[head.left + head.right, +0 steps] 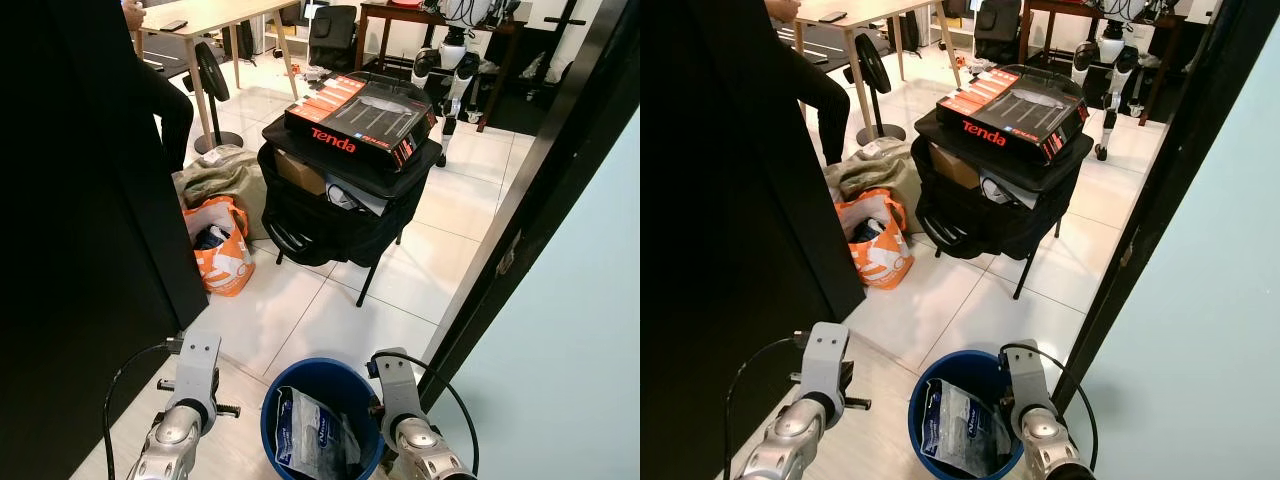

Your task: Clean up the room

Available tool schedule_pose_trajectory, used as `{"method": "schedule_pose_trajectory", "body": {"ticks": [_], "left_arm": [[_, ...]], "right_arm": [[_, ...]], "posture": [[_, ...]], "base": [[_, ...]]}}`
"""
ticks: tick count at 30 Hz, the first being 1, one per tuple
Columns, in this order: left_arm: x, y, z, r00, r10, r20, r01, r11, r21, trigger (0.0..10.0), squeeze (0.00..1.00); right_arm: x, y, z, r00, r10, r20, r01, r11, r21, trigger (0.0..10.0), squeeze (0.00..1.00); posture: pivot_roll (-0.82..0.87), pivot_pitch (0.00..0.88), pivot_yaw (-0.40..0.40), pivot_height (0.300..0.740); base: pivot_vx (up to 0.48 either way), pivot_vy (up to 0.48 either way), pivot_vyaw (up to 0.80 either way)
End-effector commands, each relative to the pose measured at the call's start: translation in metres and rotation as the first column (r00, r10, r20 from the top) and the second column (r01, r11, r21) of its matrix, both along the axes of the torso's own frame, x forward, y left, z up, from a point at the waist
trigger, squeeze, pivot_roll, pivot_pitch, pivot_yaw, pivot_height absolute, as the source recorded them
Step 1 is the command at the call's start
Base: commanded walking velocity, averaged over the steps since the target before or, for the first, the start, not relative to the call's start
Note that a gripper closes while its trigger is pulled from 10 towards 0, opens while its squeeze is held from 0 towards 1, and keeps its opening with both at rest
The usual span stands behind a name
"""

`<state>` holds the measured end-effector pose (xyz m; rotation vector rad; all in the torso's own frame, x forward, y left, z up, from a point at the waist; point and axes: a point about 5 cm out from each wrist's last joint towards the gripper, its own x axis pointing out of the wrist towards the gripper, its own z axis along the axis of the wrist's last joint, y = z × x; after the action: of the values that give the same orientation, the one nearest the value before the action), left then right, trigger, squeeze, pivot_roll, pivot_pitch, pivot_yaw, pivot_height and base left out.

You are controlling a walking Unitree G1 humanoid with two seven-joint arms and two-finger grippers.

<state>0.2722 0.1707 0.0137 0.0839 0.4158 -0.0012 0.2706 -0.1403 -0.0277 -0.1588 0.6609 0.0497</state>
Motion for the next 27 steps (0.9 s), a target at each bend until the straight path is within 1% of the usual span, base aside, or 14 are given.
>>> {"method": "schedule_pose_trajectory", "body": {"ticks": [1,7,8,12,17,18,19,27], "left_arm": [[-0.0013,-0.0012,-0.0032,1.000,0.003,-0.008,-0.003,1.000,-0.001,10.0,0.00],[-0.0007,-0.0005,-0.0024,1.000,0.019,-0.001,-0.019,1.000,-0.003,10.0,0.00],[-0.0009,0.0000,-0.0025,1.000,0.023,-0.001,-0.023,1.000,-0.002,10.0,0.00],[-0.0016,0.0008,-0.0030,1.000,0.031,-0.002,-0.031,1.000,-0.004,10.0,0.00],[-0.0024,0.0013,-0.0037,0.999,0.036,-0.004,-0.036,0.999,-0.008,10.0,0.00],[-0.0028,0.0014,-0.0042,0.999,0.037,-0.005,-0.037,0.999,-0.009,10.0,0.00],[-0.0030,0.0014,-0.0045,0.999,0.037,-0.006,-0.037,0.999,-0.009,10.0,0.00],[-0.0031,0.0003,-0.0049,0.999,0.040,-0.005,-0.040,0.999,-0.011,10.0,0.00]], "right_arm": [[-0.0041,0.0009,-0.0037,1.000,0.009,-0.015,-0.009,1.000,-0.002,10.0,0.00],[-0.0035,0.0011,-0.0033,1.000,0.023,-0.014,-0.023,1.000,-0.007,10.0,0.00],[-0.0034,0.0018,-0.0035,1.000,0.017,-0.021,-0.017,1.000,0.012,10.0,0.00],[-0.0029,-0.0002,-0.0032,1.000,-0.007,-0.028,0.007,1.000,0.021,10.0,0.00],[0.0014,-0.0038,0.0012,1.000,-0.010,0.005,0.010,1.000,-0.023,10.0,0.00],[0.0023,-0.0034,0.0018,1.000,0.019,0.008,-0.019,0.998,-0.061,10.0,0.00],[0.0025,-0.0027,0.0018,0.999,0.037,0.006,-0.037,0.996,-0.075,10.0,0.00],[0.0004,-0.0023,-0.0004,1.000,0.030,-0.008,-0.030,0.998,-0.046,10.0,0.00]], "posture": [[0.08,0.076,0.012,0.740],[0.08,0.076,0.008,0.740],[0.08,0.076,0.006,0.740],[0.08,0.077,0.005,0.740],[0.08,0.078,0.005,0.740],[0.07,0.078,0.005,0.740],[0.07,0.079,0.004,0.740],[0.07,0.081,0.001,0.740]], "base": [[0.000,0.000,0.00],[0.000,0.000,0.00],[0.000,0.000,0.00],[0.000,0.000,0.00],[0.000,0.000,0.00],[0.000,0.000,0.00],[0.000,0.000,0.00],[0.000,0.000,0.00]]}}
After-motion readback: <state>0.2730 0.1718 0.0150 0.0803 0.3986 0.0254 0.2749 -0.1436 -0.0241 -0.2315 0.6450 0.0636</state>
